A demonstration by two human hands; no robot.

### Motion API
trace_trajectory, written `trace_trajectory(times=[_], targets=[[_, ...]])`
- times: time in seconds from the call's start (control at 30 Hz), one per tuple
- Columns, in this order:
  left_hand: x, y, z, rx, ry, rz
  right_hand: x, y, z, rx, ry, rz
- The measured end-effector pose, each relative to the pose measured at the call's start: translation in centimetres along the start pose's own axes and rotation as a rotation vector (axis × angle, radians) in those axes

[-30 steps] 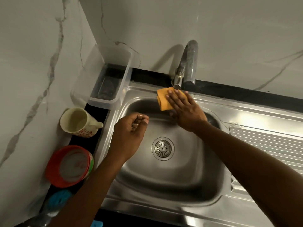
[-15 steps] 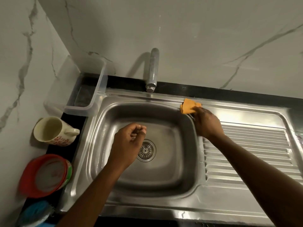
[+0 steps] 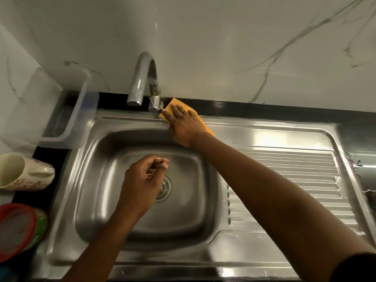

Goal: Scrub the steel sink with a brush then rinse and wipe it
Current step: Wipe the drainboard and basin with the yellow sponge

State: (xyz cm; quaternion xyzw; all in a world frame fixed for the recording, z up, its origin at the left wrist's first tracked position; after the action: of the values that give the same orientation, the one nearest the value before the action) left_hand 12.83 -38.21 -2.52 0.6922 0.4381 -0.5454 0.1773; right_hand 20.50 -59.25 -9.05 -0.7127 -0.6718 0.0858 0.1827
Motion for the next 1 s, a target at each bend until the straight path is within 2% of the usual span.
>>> trace_trajectory(times=[0.13,0.23,0.4,0.67,0.87,1.0], targets=[[-0.1,0.3,2.7,0.006,-0.003,-0.015,-3.6,-0.7,0.9,-0.048,-0.14,-0.151],[-0.4,0.9,4.6,0.005,0.001,-0.039,-6.4,-1.6,1.5,-0.106,-0.132,-0.141],[-1.9,1.9,7.0,0.001,0.023,-0.043,-9.8,-3.7,2.0,-0.166,-0.024,0.041],[-3.4,2.5,9.7,0.033,0.063,0.009,-17.9,-9.3,3.0,-0.198,0.082,0.226],[-4.3,2.8,12.9,0.079,0.057,0.025,-27.9,-17.2,4.6,-0.248,0.191,0.504],[-4.9,2.9,14.8,0.113,0.055,0.03,-33.9,-23.1,6.6,-0.209,0.236,0.663]])
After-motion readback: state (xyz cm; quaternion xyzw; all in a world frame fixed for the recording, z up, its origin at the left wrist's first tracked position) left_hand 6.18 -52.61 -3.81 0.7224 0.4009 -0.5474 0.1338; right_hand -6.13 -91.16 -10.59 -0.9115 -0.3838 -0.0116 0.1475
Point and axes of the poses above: each hand's wrist, its own y-axis towards the middle knuckle, its own z-axis out of the palm, x = y × z, the point moved 6 cm from there along y, towards the middle knuckle, and after that the axes turned 10 degrees about x, right-handed, at the moved point
